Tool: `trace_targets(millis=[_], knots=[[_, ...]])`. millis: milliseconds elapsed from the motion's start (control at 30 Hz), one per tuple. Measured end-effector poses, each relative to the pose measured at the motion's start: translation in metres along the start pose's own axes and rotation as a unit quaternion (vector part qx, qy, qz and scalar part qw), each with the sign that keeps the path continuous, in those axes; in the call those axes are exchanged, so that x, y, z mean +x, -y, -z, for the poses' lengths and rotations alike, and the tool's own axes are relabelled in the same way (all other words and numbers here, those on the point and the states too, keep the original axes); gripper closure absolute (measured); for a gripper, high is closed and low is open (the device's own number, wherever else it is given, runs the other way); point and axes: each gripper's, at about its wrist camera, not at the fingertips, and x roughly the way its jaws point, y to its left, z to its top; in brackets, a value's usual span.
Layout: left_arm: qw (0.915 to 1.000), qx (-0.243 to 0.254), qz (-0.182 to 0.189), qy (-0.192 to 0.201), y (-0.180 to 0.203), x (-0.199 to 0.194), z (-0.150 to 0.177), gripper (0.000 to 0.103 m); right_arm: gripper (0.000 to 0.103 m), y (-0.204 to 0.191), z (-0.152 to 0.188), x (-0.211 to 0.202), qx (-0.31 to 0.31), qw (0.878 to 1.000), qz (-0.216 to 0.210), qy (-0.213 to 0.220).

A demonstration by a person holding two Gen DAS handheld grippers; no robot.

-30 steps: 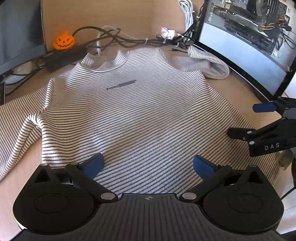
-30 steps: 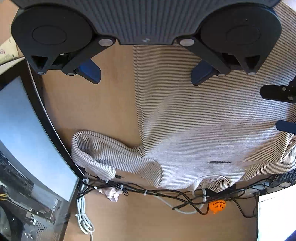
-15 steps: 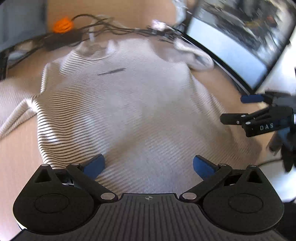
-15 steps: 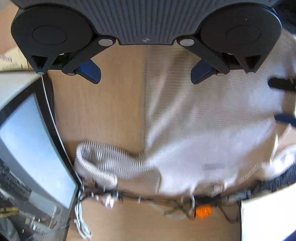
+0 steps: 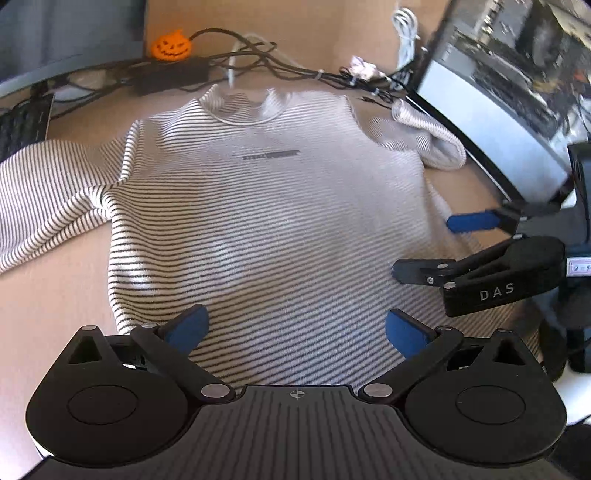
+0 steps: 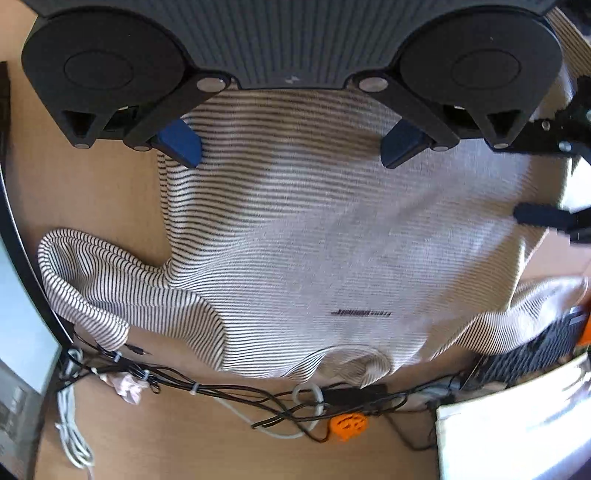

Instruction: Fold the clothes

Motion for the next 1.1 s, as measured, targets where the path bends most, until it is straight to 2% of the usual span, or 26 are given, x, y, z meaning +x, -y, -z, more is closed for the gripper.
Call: trace_targets(millis=[333,533,567,633,700,767,833,900,933,967,1033,1100], knots=[[0.9997,0.018,-0.011,-0.011,0.004,-0.013,0.022,0.0,0.0,-0.001,0.028,-0.024,-0.015,1.0,-0.008,-0.015],[0.9997,0.012,-0.019,-0.007,0.006,-0.017,0.027,0.0,0.0,-0.001,0.043,-0.033,-0.005,1.0,-0.001,0.001],[0.9998,0.007,-0.017,-0.009,0.004,-0.017,0.024,0.0,0.0,-0.003,0.043,-0.033,-0.001,1.0,0.005,0.001],[0.9994,-0.034,-0.005,-0.001,-0.011,-0.02,0.017,0.0,0.0,-0.002,0.037,-0.031,-0.001,1.0,0.003,-0.014],[0.9948,-0.084,-0.048,0.03,-0.041,-0.034,0.01,0.0,0.0,0.002,0.031,-0.03,-0.005,0.999,-0.006,-0.032],[0.9834,-0.134,-0.104,0.064,-0.075,-0.049,0.003,0.0,0.0,0.006,0.028,-0.033,-0.002,1.0,-0.005,-0.028],[0.9656,-0.175,-0.169,0.092,-0.109,-0.064,-0.003,0.0,0.0,0.005,0.027,-0.037,-0.012,1.0,0.01,-0.008],[0.939,-0.205,-0.258,0.098,-0.149,-0.074,-0.006,0.0,0.0,0.002,0.024,-0.04,-0.026,0.999,0.031,0.015],[0.9263,-0.222,-0.288,0.099,-0.167,-0.077,-0.006,0.0,0.0,0.001,0.022,-0.042,-0.034,0.998,0.041,0.027],[0.9148,-0.24,-0.31,0.099,-0.185,-0.08,-0.005,0.0,0.0,-0.001,0.019,-0.042,-0.034,0.998,0.044,0.033],[0.8983,-0.269,-0.334,0.095,-0.216,-0.081,-0.003,0.002,0.0,-0.003,0.013,-0.042,-0.032,0.998,0.046,0.042],[0.8906,-0.278,-0.348,0.089,-0.235,-0.078,-0.002,0.004,0.0,-0.008,0.008,-0.04,-0.037,0.997,0.047,0.044]])
